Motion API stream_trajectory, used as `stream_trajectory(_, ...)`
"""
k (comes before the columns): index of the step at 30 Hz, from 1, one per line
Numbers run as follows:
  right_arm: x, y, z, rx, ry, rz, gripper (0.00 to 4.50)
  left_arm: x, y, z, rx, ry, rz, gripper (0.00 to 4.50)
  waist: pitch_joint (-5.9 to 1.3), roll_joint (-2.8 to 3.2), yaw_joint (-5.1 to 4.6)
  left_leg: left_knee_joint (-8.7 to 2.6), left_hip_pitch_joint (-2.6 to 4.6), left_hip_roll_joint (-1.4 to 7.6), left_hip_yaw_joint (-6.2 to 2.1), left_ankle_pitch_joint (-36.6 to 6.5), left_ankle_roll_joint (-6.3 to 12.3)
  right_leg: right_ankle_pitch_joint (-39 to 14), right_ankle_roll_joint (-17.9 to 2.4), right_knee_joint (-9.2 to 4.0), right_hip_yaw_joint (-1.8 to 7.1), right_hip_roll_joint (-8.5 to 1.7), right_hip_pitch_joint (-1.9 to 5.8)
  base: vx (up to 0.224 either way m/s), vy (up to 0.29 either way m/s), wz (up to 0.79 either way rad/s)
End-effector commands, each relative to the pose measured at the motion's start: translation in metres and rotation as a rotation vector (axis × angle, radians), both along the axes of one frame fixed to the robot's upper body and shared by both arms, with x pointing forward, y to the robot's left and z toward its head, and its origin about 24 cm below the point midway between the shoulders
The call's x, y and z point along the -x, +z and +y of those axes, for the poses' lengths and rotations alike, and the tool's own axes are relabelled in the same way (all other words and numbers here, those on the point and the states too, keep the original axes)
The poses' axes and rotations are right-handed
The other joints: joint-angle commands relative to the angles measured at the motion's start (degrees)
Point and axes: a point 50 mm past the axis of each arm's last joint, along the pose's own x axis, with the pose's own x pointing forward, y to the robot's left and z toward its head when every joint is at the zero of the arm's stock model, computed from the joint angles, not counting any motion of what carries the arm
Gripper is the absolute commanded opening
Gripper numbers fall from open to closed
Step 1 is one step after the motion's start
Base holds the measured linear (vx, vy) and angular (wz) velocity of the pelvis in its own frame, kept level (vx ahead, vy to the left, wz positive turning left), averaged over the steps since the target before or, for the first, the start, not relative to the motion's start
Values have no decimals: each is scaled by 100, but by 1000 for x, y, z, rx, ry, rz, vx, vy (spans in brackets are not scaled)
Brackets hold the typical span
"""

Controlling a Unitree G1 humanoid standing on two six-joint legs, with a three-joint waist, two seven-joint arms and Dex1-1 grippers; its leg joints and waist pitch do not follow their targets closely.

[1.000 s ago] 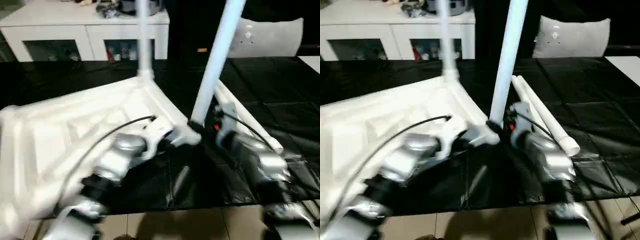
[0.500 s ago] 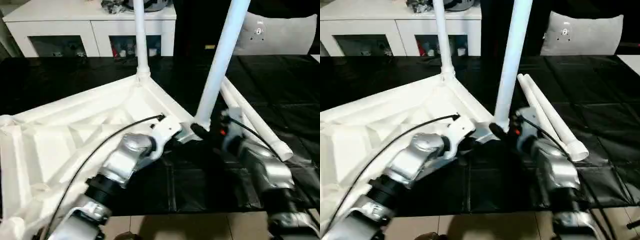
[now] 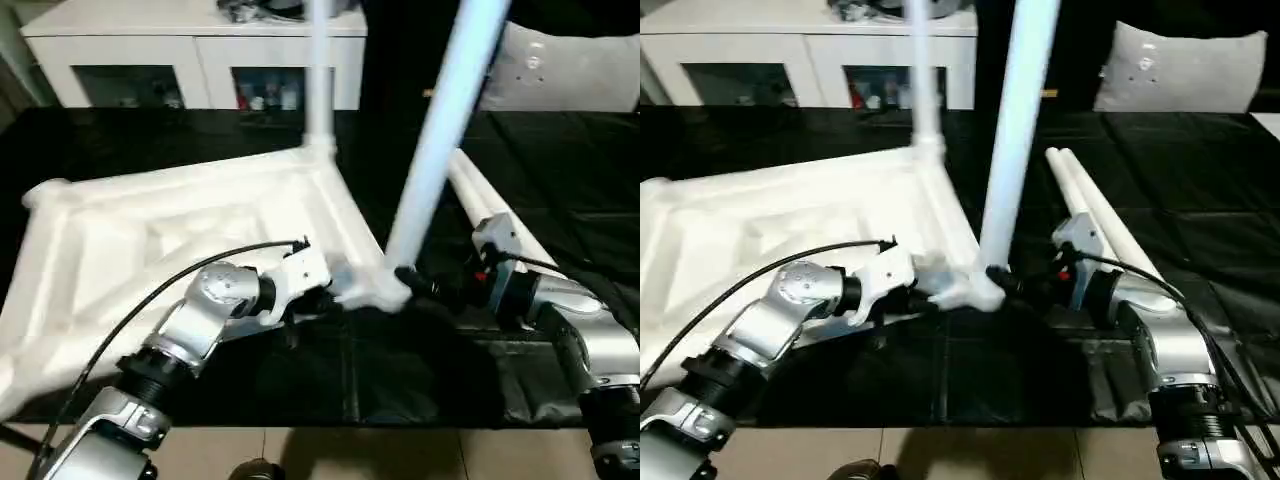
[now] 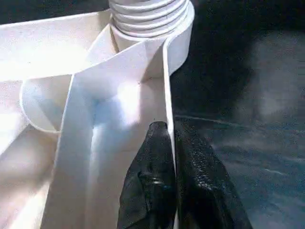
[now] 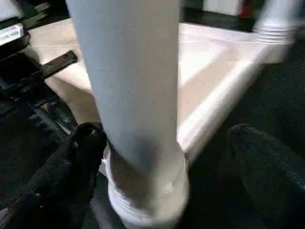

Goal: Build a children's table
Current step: Rotate leg to tighten

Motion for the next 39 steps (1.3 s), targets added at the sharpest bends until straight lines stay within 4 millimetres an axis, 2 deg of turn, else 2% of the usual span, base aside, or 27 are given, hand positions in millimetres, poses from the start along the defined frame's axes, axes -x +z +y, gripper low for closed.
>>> stream_trajectory(1,4,0,0,36,64,-2,440,6,1,-6,-16,-107,4,0,-353,-70,-18,-362,186,413,-131,-858,473,-8,-1430,-366,222,-442,207,0,0,0)
stream_trajectory(3,8,-3,3,61,140,26,440,9,0,-2,-40,-158,24,0,-354,-92,-10,-359,177,406,-128,-845,474,-21,-1410,-370,224,-452,217,0,0,0)
stream_trajectory(5,10,-4,3,69,164,38,440,9,-1,0,-50,-175,31,0,-348,-83,-6,-357,168,402,-123,-849,478,-99,-1388,-372,229,-457,210,0,0,0)
stream_trajectory(6,11,-5,4,69,180,49,440,10,-1,1,-56,-191,33,0,-342,-104,-7,-360,173,403,-121,-884,478,-182,-1382,-386,232,-460,201,0,0,0)
stream_trajectory(11,10,-7,5,42,191,85,394,10,0,2,-54,-215,34,0,-345,-100,3,-360,175,413,-127,-903,435,-348,-1367,-379,235,-461,191,0,0,0)
stream_trajectory(12,11,-8,6,30,200,96,373,10,0,2,-50,-217,36,0,-343,-107,3,-361,179,407,-122,-915,438,-357,-1376,-384,233,-457,188,0,0,0)
stream_trajectory(13,11,-8,6,24,206,102,373,10,0,2,-49,-217,37,0,-345,-104,7,-361,179,407,-124,-910,435,-357,-1380,-382,232,-458,190,0,0,0)
stream_trajectory(16,12,-8,6,16,213,110,353,10,-1,2,-48,-219,39,0,-357,-117,13,-346,172,405,-120,-834,461,-236,-1393,-365,233,-463,196,0,0,0)
stream_trajectory(17,13,-8,6,5,222,125,331,11,-1,2,-48,-220,42,0,-358,-115,13,-344,168,403,-121,-783,482,-187,-1397,-359,229,-456,194,0,0,0)
stream_trajectory(20,15,-9,5,-2,237,152,320,11,-2,3,-50,-222,49,0,-365,-114,25,-333,161,403,-122,-725,530,-123,-1411,-352,225,-459,202,0,0,0)
stream_trajectory(21,16,-11,5,-2,233,157,296,11,-3,4,-60,-222,47,0,-359,-117,22,-337,161,402,-120,-740,523,-165,-1406,-355,223,-455,195,0,0,0)
stream_trajectory(26,16,-13,5,-13,224,172,259,11,-3,5,-67,-222,48,0,-354,-124,21,-343,167,403,-119,-801,472,-300,-1384,-368,225,-460,191,0,0,0)
stream_trajectory(33,20,-19,10,-72,194,231,254,12,-3,5,-56,-196,72,0,-361,-107,30,-346,169,404,-125,-775,449,-216,-1387,-356,226,-460,196,0,0,0)
stream_trajectory(38,24,-23,16,-118,161,255,253,12,-1,1,-21,-131,96,0,-349,-98,20,-372,182,412,-128,-931,361,-413,-1381,-381,230,-463,188,0,0,0)
stream_trajectory(39,21,-30,22,-85,69,255,253,10,-2,-3,-8,-47,98,0,-344,-73,0,-385,187,412,-135,-986,291,-470,-1360,-386,237,-459,179,0,0,0)
